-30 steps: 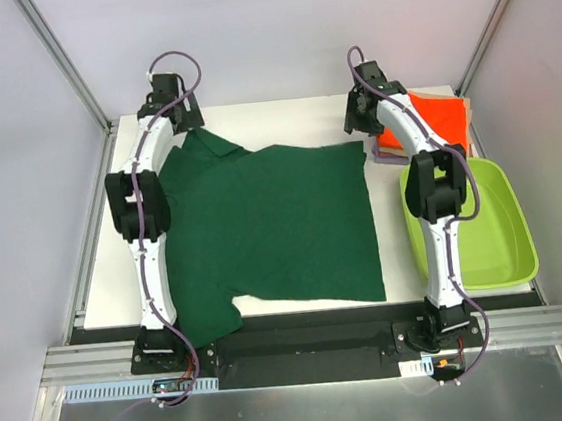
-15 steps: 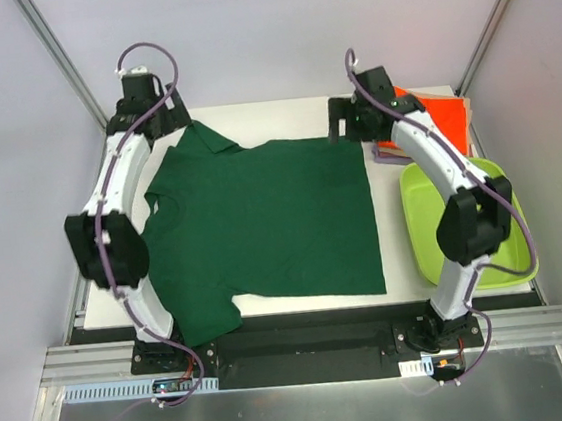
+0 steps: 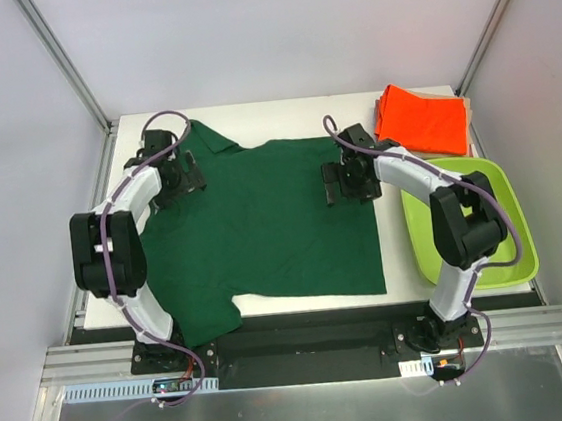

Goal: Fold and stack the t-shirts
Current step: Flatten out the tshirt

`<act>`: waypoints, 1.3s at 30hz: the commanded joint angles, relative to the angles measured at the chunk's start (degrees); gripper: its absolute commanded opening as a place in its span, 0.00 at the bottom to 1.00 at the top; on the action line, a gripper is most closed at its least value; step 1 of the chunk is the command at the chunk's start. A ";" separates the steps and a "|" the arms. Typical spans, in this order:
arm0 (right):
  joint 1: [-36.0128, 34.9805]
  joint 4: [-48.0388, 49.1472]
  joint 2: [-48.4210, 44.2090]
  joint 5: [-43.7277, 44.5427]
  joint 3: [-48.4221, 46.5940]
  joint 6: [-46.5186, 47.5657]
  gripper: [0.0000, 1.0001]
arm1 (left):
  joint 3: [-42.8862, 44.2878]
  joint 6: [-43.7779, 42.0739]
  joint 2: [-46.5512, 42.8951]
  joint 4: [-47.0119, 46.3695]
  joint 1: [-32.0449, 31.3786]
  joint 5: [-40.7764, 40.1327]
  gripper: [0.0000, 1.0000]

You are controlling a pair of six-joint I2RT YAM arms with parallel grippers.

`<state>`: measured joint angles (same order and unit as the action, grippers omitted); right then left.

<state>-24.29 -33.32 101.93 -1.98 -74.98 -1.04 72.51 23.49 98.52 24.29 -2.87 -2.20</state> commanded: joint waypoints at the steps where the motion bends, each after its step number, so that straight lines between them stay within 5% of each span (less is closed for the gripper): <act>1: 1.52 2.74 5.10 1.63 -2.71 -0.54 0.96 | 2.98 0.86 5.18 0.14 0.76 2.11 0.99; 13: 6.80 -1.13 17.77 -0.83 -13.16 -1.69 0.96 | 16.60 1.48 22.23 2.60 2.43 6.14 0.99; 16: 7.68 -1.57 19.88 -1.71 -16.32 -1.60 0.96 | 20.99 1.56 25.57 3.39 2.43 7.29 0.89; 17: 7.86 -2.35 20.84 -1.63 -17.82 -1.51 0.96 | 22.31 1.91 26.36 3.91 2.43 7.47 0.99; 27: 9.88 -7.81 30.34 -2.24 -35.83 0.60 0.96 | 39.18 2.62 35.69 6.20 5.42 14.15 0.99; 34: 9.36 -9.57 28.60 -2.77 -41.30 3.94 0.96 | 44.83 2.35 30.70 7.61 5.51 15.47 0.99; 39: 7.43 -6.77 16.32 -2.33 -31.13 5.43 0.96 | 28.44 4.28 13.15 7.70 5.51 11.44 0.99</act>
<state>-15.00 -39.97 131.15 -3.92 -111.77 2.13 110.91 26.06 129.19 29.69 2.35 11.49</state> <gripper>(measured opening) 0.963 0.990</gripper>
